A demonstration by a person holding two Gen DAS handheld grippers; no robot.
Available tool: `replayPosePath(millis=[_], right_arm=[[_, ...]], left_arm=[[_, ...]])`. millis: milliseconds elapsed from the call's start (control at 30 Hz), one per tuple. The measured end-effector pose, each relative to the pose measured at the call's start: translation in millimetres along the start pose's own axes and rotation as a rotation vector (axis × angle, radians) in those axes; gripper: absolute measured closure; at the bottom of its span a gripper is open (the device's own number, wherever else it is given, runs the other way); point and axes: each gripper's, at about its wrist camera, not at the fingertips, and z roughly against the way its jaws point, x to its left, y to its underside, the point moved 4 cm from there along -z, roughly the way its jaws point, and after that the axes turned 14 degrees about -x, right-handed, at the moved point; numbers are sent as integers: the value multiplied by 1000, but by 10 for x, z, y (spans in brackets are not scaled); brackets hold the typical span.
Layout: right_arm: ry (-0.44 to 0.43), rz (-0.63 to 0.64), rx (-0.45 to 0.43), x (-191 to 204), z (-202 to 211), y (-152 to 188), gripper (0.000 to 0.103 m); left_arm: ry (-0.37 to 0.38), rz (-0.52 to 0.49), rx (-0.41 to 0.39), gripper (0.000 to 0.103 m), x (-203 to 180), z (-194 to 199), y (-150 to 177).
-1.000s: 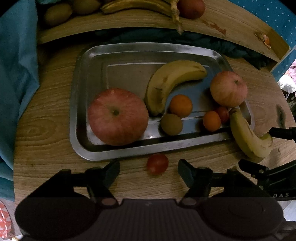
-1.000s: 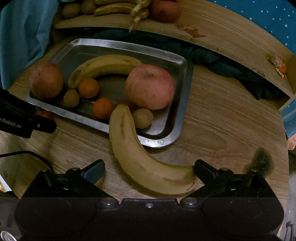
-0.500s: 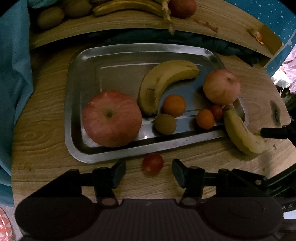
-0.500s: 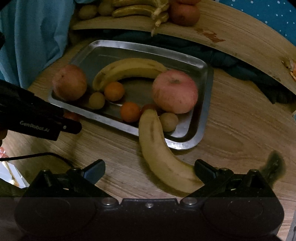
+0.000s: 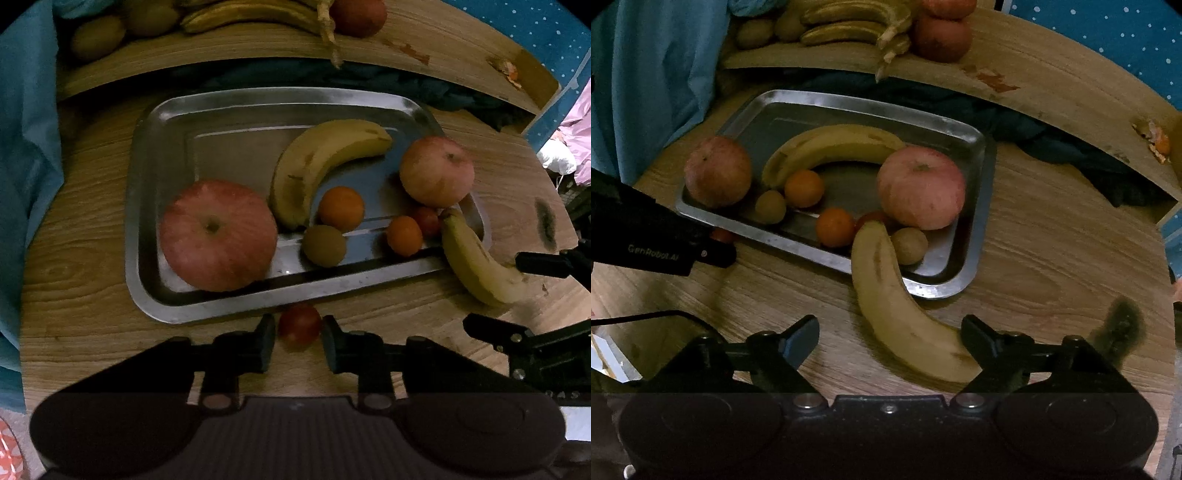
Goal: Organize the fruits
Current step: 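Close the left gripper on the cherry tomato while the right closes on the banana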
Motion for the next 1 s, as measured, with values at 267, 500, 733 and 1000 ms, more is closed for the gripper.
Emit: replayPosePath(millis=[267, 500, 733, 1000], right_arm=[[5, 106, 7, 77, -138, -26, 41], [-11, 113, 5, 116, -102, -58, 54], [-114, 76, -4, 254, -51, -83, 64], [-220, 56, 1, 450, -75, -146, 65]], left_arm=[[14, 6, -14, 76, -4, 29, 27], [27, 25, -13, 76, 23, 65, 60], [35, 25, -6, 76, 43, 105, 90], [36, 38, 7, 76, 138, 201, 152]])
